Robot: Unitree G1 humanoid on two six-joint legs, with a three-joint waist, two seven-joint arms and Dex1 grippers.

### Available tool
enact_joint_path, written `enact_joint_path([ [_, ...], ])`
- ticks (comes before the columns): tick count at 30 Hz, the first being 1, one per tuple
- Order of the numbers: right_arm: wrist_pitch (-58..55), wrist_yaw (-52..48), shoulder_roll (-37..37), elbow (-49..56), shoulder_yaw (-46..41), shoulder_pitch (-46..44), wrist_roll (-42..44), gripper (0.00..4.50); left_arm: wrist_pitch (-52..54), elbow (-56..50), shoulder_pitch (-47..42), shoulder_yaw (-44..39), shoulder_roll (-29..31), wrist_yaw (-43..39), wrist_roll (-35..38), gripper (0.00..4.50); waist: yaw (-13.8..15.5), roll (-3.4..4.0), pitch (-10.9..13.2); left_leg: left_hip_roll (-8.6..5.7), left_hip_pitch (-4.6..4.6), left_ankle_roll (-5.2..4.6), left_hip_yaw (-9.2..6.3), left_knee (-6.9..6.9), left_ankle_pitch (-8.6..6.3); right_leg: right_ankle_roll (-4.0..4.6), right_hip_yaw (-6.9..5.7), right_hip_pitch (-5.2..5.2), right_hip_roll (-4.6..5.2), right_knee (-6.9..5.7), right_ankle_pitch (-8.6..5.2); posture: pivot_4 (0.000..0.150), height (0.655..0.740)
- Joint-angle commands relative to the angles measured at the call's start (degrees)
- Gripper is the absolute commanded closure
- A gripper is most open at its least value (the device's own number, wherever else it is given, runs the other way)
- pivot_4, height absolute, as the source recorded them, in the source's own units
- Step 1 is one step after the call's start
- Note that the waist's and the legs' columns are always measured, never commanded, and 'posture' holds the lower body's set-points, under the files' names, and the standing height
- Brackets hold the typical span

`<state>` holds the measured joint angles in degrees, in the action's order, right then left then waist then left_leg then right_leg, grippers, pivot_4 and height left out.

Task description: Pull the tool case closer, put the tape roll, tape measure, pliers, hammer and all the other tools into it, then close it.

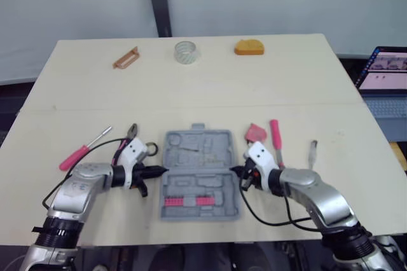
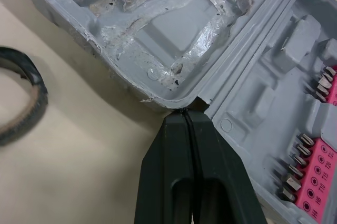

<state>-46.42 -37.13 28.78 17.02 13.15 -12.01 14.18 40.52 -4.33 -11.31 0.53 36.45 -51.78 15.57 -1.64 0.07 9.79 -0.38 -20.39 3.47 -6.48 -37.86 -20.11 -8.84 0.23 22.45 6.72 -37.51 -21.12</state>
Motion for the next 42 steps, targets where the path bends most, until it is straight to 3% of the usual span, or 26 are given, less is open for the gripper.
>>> enact_joint_path([
  [1,-0.17,-1.51,0.10,3.72,0.43,0.52,1.80,4.45,0.38,-3.71,1.14,-0.37,0.32,0.06,1.87,4.50,0.02,0.00,0.00,0.00,0.00,0.00,0.00,0.00,0.00,0.00,0.00,0.00,0.00,0.02,0.00,0.150,0.7400],
  [42,-5.03,-5.45,6.60,11.08,2.38,5.81,8.48,4.45,2.50,-13.42,12.14,0.84,5.58,-1.30,4.65,4.50,0.13,0.00,0.00,0.02,0.00,0.01,0.03,0.11,-0.02,0.01,0.04,-0.04,0.00,0.47,0.00,0.150,0.7400],
])
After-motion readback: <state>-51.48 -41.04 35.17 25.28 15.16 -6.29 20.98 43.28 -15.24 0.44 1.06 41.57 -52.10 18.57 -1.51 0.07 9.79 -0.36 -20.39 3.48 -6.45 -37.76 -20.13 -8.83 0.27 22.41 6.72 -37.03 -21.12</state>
